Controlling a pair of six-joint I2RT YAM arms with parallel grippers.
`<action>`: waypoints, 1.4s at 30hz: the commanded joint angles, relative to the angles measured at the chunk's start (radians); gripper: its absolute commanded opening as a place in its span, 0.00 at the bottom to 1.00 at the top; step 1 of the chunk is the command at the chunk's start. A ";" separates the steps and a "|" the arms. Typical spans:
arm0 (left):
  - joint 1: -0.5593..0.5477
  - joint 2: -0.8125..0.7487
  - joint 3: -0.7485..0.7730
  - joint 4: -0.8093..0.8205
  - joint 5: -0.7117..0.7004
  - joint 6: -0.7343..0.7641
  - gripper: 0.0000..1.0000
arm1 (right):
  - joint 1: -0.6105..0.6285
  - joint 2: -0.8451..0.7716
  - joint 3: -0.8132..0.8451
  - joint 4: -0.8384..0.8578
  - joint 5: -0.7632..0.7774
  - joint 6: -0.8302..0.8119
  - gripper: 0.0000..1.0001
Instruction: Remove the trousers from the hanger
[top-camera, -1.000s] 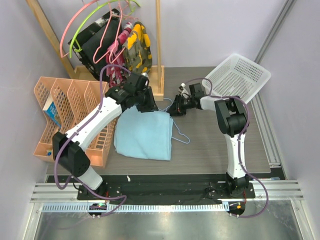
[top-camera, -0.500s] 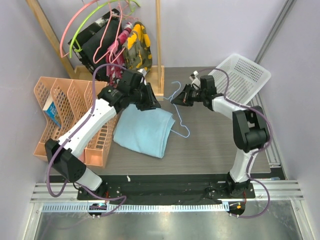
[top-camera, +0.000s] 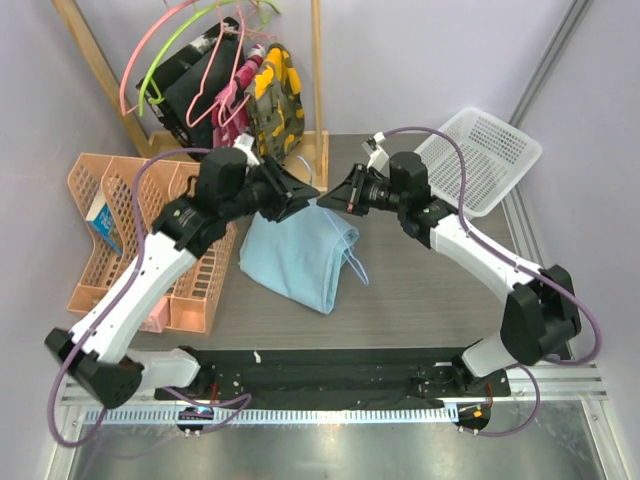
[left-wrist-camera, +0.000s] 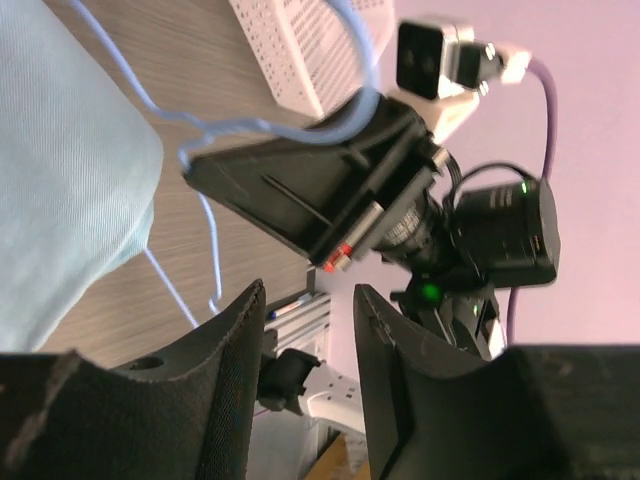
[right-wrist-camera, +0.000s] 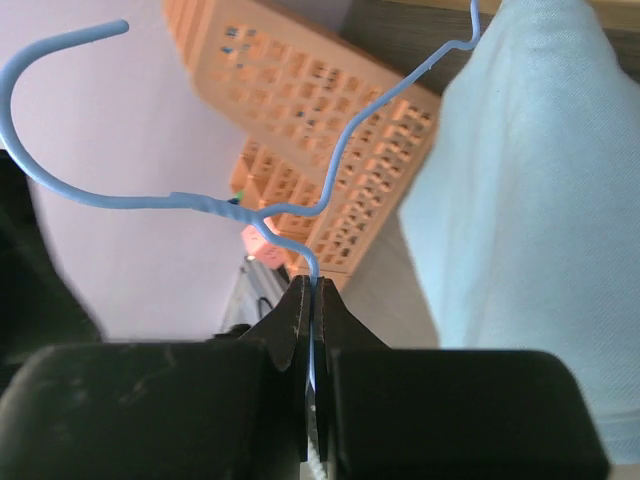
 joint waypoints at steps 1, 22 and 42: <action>0.005 -0.117 -0.122 0.167 -0.092 -0.067 0.41 | 0.046 -0.108 -0.022 0.129 0.078 0.140 0.01; 0.004 -0.151 -0.386 0.416 -0.227 0.041 0.52 | 0.125 -0.131 -0.079 0.194 0.122 0.280 0.01; 0.002 -0.094 -0.498 0.645 -0.270 0.038 0.51 | 0.132 -0.126 -0.067 0.206 0.092 0.328 0.01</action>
